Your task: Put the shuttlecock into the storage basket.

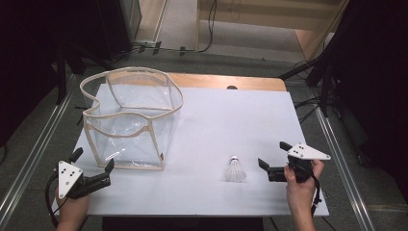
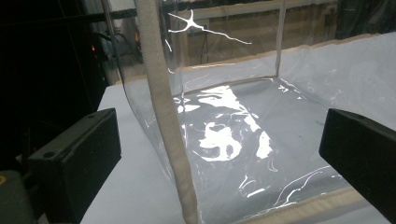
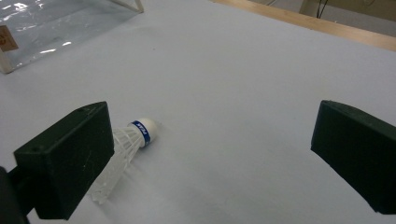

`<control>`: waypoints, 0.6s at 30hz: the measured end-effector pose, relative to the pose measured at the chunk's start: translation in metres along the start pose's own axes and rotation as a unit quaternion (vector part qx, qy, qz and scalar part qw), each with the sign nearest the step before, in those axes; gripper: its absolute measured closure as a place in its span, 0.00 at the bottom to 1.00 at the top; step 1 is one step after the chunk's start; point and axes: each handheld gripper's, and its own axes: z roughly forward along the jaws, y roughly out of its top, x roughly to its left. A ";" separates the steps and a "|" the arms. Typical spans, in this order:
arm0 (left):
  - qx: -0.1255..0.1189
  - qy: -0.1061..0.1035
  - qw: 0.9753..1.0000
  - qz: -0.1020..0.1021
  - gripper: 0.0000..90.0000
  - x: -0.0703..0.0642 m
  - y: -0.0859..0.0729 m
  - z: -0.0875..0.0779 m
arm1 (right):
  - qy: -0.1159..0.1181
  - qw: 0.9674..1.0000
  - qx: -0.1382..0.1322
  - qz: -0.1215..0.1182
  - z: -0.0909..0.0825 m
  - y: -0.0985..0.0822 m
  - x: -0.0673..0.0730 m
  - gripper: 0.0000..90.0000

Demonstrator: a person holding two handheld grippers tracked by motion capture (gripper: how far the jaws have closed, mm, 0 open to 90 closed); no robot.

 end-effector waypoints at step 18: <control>0.000 -0.002 1.000 0.000 0.00 0.000 0.000 0.000 | 0.043 0.997 0.060 -0.026 0.018 0.019 0.006 0.23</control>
